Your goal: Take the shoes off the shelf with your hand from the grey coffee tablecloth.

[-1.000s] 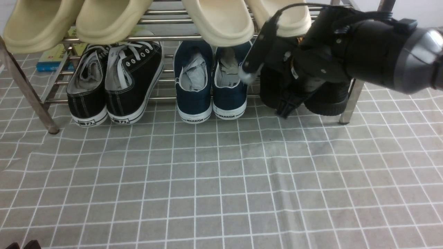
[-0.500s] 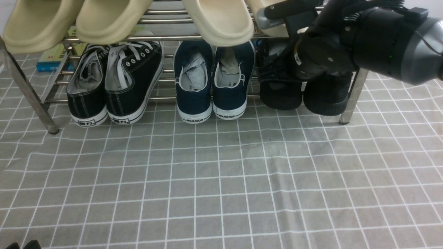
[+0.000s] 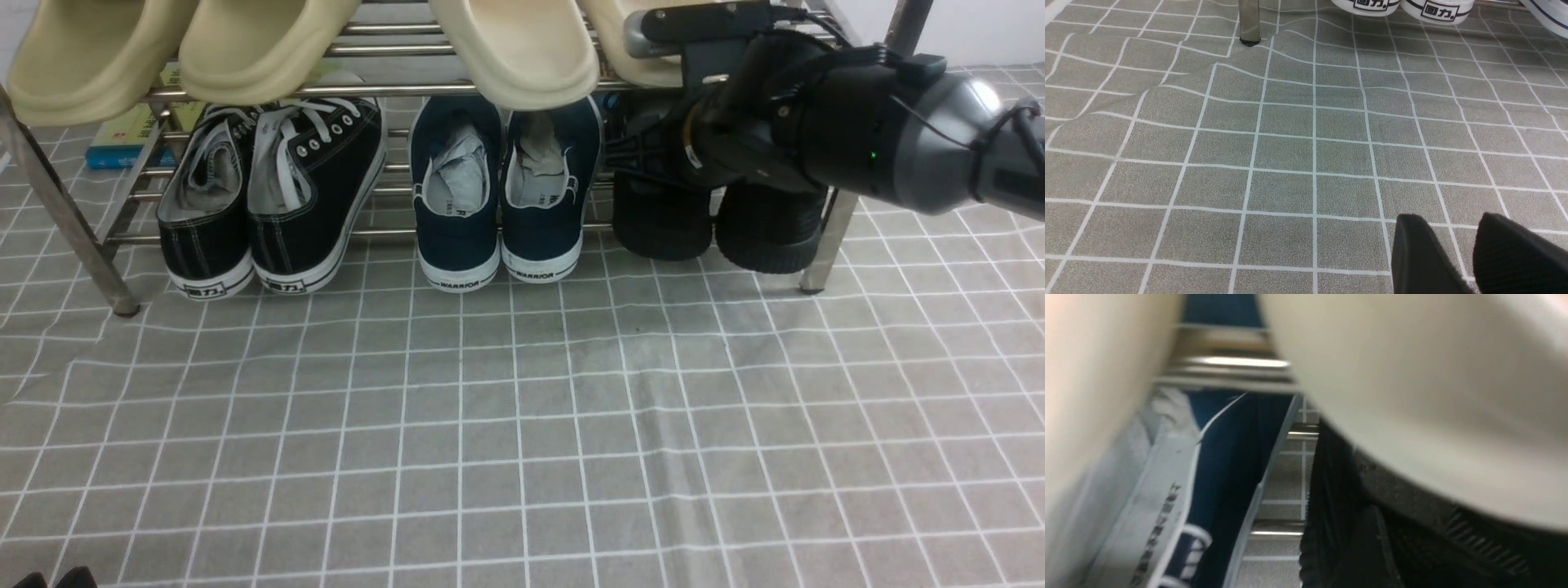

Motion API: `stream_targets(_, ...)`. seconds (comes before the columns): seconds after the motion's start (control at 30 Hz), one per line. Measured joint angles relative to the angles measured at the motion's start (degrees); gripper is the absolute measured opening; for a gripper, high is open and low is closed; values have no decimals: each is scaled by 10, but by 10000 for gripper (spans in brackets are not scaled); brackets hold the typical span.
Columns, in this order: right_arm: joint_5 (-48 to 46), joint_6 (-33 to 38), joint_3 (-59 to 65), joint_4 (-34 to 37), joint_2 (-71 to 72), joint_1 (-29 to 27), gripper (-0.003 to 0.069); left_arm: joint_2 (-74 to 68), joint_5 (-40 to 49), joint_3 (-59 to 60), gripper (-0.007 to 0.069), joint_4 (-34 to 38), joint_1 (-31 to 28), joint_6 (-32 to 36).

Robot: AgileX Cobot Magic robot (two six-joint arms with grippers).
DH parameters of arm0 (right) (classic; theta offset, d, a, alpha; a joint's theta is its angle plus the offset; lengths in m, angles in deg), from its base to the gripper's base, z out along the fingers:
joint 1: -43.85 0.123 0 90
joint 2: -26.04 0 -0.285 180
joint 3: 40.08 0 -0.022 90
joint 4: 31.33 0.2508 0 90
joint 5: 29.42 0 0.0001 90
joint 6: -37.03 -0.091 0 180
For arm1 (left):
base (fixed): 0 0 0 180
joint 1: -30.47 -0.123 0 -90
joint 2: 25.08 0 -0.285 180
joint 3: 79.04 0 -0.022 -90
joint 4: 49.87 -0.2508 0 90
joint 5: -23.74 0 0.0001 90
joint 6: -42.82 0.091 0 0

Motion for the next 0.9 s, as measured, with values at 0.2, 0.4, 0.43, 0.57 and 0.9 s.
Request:
stream_targets(0.2, 1, -2, 0, 3, -10, -4, 469, 0, 0, 0, 240, 0, 0, 0)
stream_targets(0.4, -1, 14, 0, 20, -10, -4, 83, 0, 0, 0, 240, 0, 0, 0)
stream_targets(0.43, -1, 28, 0, 29, -10, -4, 37, 0, 0, 0, 240, 0, 0, 0)
stream_targets(0.57, -10, 80, -1, 63, 0, -4, 36, 0, 0, 0, 240, 0, 0, 0)
stream_targets(0.9, -67, 181, -1, 165, 62, -4, 36, 0, 0, 0, 240, 0, 0, 0)
